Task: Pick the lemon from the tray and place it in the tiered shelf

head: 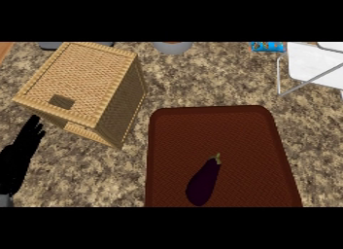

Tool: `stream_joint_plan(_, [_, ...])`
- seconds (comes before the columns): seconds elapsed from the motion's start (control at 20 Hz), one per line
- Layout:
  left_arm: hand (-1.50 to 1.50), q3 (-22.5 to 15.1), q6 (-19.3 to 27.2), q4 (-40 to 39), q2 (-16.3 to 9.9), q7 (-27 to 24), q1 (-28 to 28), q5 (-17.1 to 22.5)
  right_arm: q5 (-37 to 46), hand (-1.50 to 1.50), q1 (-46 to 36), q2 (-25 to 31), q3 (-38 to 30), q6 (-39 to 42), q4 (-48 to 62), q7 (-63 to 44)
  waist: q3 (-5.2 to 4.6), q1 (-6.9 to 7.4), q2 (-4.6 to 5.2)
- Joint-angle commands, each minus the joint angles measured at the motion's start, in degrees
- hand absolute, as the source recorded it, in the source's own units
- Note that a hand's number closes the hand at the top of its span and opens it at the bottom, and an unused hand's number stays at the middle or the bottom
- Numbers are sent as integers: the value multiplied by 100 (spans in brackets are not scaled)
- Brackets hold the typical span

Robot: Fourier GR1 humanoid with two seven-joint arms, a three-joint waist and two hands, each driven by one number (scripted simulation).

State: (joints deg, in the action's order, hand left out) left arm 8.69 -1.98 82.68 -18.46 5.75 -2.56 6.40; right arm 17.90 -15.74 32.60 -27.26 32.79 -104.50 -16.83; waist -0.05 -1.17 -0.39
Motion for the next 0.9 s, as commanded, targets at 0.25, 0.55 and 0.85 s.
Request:
stream_joint_plan(0.25, [0, -43, -45, -66, 85, 185, 190, -108, -1702, 150, -997, 672, -1007, 480, -562, -1917, -1, 94, 18])
stream_joint_plan(0.55, [0, 73, -160, -161, 12, 94, 344, -118, -877, 150, -1277, 1469, -1013, 78, 84, -1317, 4, 137, 43])
stream_joint_plan(0.85, [0, 127, -245, -489, 117, -239, 349, -170, -293, 150, -1702, 2087, -464, -89, 1167, -914, 3, 159, 52])
